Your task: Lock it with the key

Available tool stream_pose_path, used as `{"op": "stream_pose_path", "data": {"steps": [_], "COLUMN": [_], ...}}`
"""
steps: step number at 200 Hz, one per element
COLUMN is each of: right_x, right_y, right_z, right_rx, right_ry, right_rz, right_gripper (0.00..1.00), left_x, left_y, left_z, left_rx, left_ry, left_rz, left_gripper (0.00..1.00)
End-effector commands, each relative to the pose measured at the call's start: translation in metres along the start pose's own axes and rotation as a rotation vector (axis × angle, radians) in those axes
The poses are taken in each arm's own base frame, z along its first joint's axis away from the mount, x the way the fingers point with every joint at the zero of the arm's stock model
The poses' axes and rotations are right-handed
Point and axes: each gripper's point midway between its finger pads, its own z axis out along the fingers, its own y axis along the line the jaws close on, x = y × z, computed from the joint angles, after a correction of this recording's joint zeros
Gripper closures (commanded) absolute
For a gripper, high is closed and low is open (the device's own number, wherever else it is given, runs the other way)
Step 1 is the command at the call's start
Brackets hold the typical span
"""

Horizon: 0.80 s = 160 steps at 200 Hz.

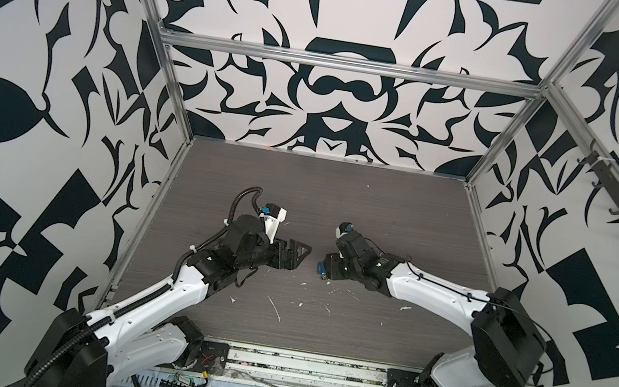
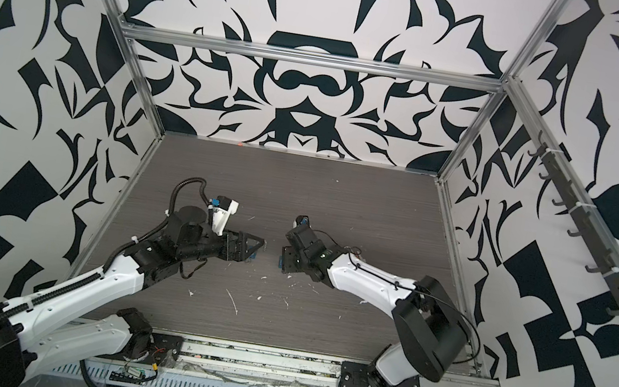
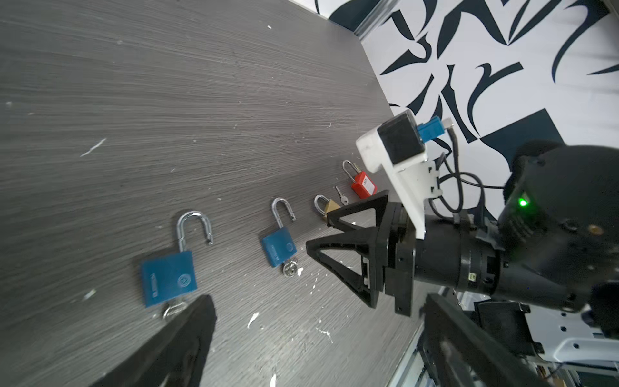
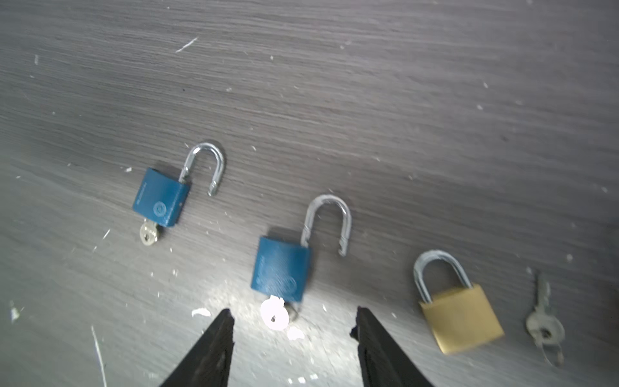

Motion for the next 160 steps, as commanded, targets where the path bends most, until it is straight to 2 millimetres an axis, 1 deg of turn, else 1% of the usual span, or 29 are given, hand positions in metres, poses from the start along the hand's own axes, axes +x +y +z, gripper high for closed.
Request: {"op": "stream_pose_path", "data": {"steps": [1,24,48,93,160], "right_x": [-0.01,-0.011,-0.006,0.002,0.01], "right_y": [-0.003,0.003,0.0,0.002,0.009], "right_z": [0.001,0.011,0.022,0.034,0.047], "right_rx": [0.115,0.133,0.166,0.189,0.168], "right_ry": [-0.019,0.0,0.039,0.07,0.107], "right_rz": [-0.045,-0.063,-0.072,-0.085,-0.095], "right_gripper": [0.39,0.39,0.39,0.4,0.4], "left_x": [-0.004,-0.003,-0.004,0.0,-0.003], "left_y": [0.014,0.023,0.028,0.035,0.033], "left_z": [-0.013,-0.023,-0.028,-0.021,-0.016], "left_rx": [-0.028,-0.016,-0.005,0.006,0.025], "left_ry": [-0.054,-0.071,-0.08,-0.067,-0.052], "left_rz": [-0.036,-0.068,-0.088,-0.114,-0.123], "left_gripper": [0.0,0.0,0.0,0.0,0.0]}}
